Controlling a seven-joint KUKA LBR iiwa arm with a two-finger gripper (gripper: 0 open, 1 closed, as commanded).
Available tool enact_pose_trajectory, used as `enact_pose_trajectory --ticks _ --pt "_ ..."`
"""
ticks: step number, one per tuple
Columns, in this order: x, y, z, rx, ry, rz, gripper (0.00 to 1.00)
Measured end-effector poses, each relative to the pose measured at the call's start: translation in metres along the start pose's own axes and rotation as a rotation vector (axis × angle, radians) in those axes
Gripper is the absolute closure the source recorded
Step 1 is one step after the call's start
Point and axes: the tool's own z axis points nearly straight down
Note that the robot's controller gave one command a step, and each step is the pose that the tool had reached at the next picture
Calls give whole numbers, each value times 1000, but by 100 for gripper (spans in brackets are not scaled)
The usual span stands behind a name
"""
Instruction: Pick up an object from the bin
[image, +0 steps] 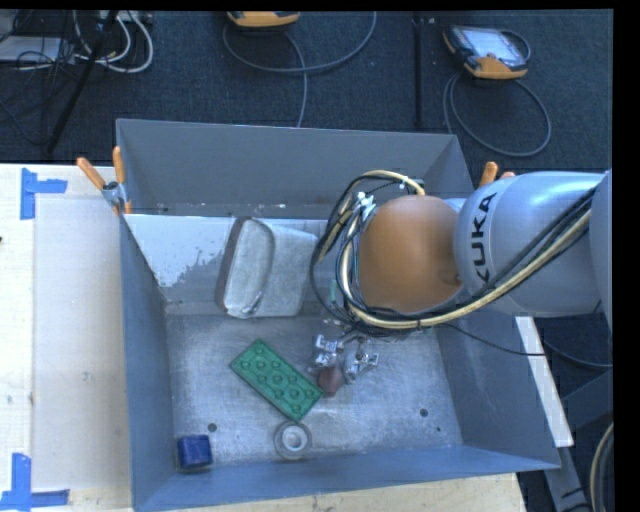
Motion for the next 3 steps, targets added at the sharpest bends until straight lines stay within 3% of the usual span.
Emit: enact_pose_trajectory --ticks 3 --pt "-4 -1 -67 -6 2 13 100"
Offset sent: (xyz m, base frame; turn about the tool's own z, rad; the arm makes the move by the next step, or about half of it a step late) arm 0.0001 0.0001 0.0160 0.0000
